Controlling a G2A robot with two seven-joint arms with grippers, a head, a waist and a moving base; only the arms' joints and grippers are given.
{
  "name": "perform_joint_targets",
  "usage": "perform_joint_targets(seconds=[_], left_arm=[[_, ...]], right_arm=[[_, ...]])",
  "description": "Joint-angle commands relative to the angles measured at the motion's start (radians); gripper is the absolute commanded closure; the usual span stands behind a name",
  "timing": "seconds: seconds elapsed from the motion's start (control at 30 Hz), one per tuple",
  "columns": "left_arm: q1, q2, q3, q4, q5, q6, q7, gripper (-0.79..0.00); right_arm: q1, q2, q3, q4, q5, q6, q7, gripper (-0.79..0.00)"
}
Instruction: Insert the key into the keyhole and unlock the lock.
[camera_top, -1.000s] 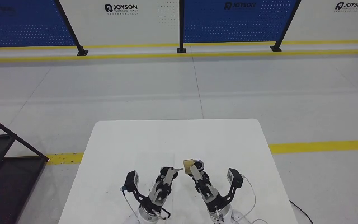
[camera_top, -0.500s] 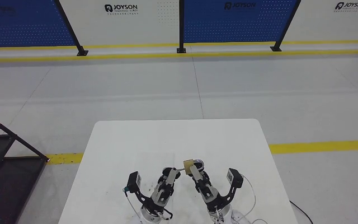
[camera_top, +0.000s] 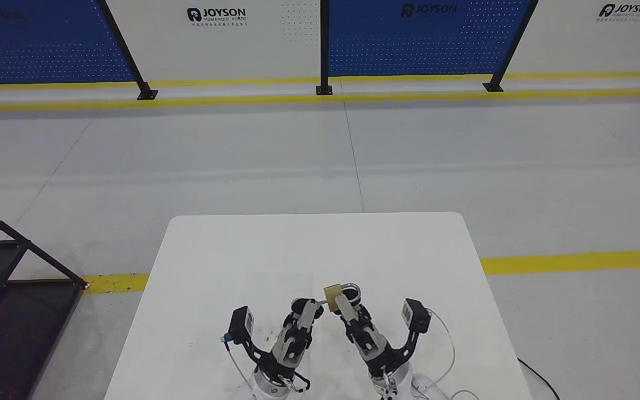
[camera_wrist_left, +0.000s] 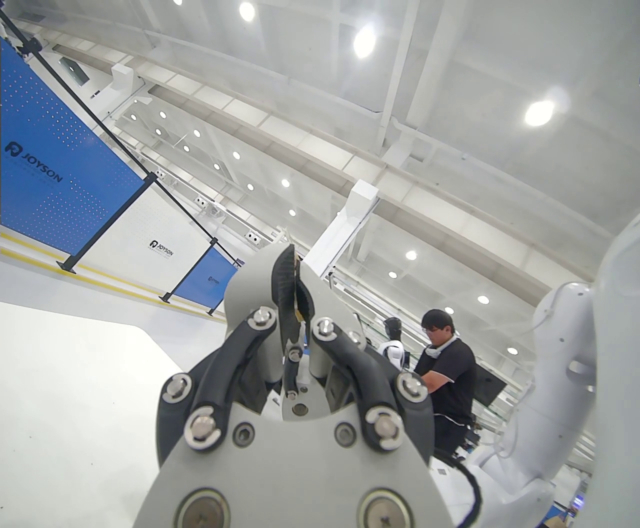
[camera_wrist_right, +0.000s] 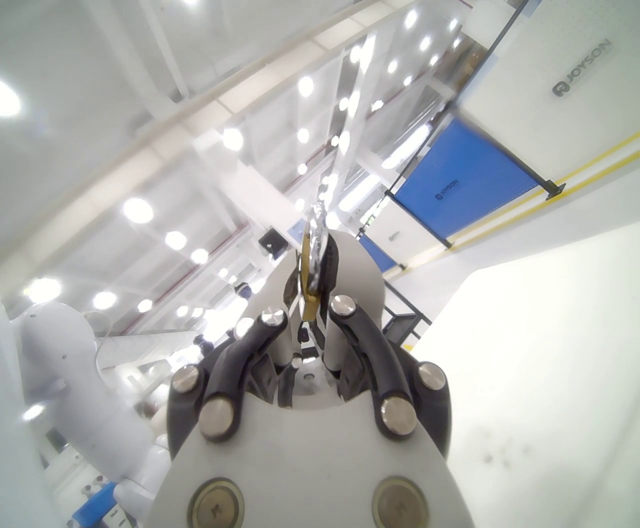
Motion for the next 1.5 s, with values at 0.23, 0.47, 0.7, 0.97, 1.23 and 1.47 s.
perform_joint_targets(seconds=[0.23, 0.47, 0.7, 0.97, 1.23, 1.47], left_arm=[[-0.001, -0.004, -0.006, 0.001, 0.003, -0.002, -0.005, 0.0], [0.003, -0.005, -0.012, -0.001, 0.007, 0.003, -0.017, -0.172], [0.01, -0.004, -0.026, -0.003, 0.006, -0.002, -0.021, -0.785], [0.016, 0.002, -0.057, -0.014, 0.01, -0.035, -0.039, -0.785], [0.016, 0.017, -0.098, 0.008, 0.016, -0.131, -0.121, -0.443], [0.025, 0.025, -0.118, -0.003, -0.005, -0.176, -0.179, -0.357]], right_arm=[[-0.003, -0.003, 0.002, -0.006, -0.038, 0.023, 0.005, 0.0], [-0.005, -0.005, 0.004, -0.01, -0.049, 0.028, 0.006, 0.0], [-0.013, -0.004, 0.02, -0.016, -0.041, 0.017, 0.001, 0.0], [-0.023, -0.001, 0.043, -0.024, -0.025, 0.004, 0.01, 0.0], [-0.036, 0.007, 0.075, -0.037, 0.002, -0.009, 0.058, 0.0], [-0.044, 0.016, 0.091, -0.055, 0.025, 0.0, 0.152, 0.0]])
